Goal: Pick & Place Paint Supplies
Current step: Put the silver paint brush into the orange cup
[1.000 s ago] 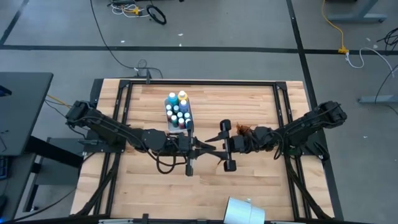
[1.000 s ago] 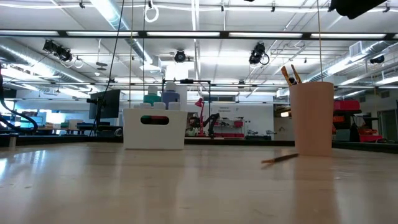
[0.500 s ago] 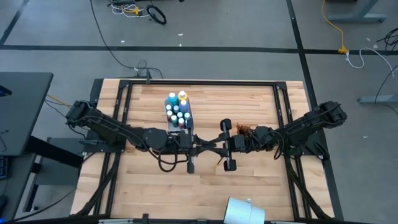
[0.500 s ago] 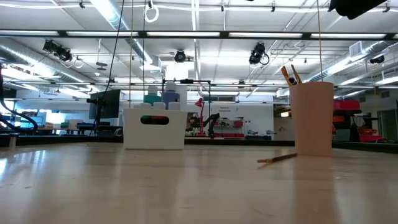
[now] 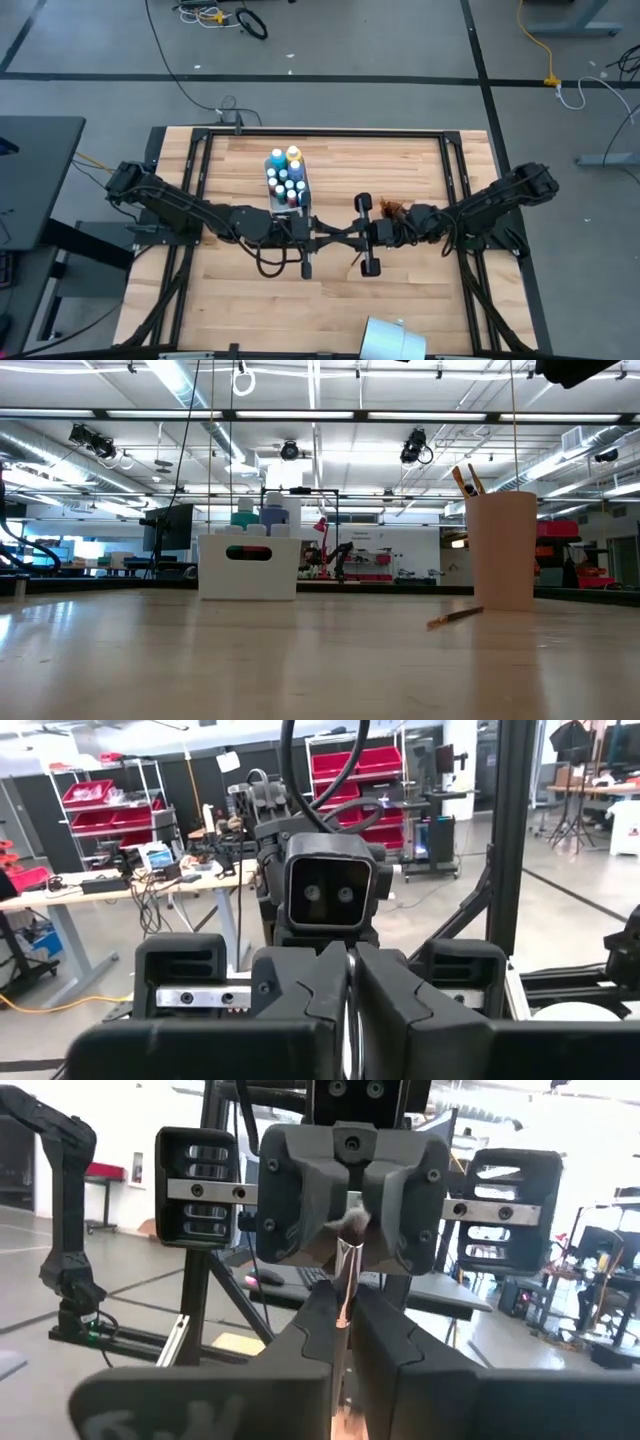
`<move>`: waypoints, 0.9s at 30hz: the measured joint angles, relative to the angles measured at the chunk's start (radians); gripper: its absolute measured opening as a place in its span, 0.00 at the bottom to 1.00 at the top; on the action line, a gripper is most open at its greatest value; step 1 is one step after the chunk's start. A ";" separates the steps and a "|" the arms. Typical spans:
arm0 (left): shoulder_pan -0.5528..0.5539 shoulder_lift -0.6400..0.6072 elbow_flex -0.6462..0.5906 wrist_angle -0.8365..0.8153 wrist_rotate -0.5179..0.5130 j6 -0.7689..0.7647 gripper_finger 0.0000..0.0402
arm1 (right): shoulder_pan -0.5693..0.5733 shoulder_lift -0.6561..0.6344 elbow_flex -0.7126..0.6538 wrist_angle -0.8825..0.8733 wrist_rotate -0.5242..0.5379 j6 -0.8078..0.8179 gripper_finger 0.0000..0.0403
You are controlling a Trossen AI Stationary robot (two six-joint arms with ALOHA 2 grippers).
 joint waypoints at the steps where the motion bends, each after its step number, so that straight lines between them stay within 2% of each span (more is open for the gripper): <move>1: 0.000 0.000 0.000 -0.002 -0.003 0.001 0.09 | 0.004 -0.012 0.000 -0.017 0.005 0.000 0.05; 4: 0.000 0.000 0.000 -0.025 -0.008 0.009 0.10 | 0.031 -0.075 0.000 -0.124 0.079 -0.002 0.04; 10: 0.000 0.000 -0.001 -0.137 -0.006 -0.011 0.13 | 0.113 -0.255 0.000 -0.461 0.362 0.022 0.04; 15: -0.002 0.002 -0.002 -0.277 -0.003 -0.084 0.13 | 0.179 -0.363 0.001 -0.593 0.555 0.032 0.05; 20: 0.000 0.002 -0.002 -0.365 -0.006 -0.173 0.12 | 0.226 -0.453 0.002 -0.675 0.850 0.001 0.05; 23: -0.001 0.002 -0.002 -0.378 -0.006 -0.184 0.11 | 0.247 -0.497 0.002 -0.806 1.023 0.069 0.05; 25: -0.001 0.002 -0.002 -0.375 -0.006 -0.184 0.11 | 0.252 -0.522 0.002 -0.908 1.081 0.138 0.05; 27: -0.001 0.002 -0.002 -0.376 -0.006 -0.184 0.11 | 0.260 -0.545 0.002 -0.998 1.059 0.223 0.05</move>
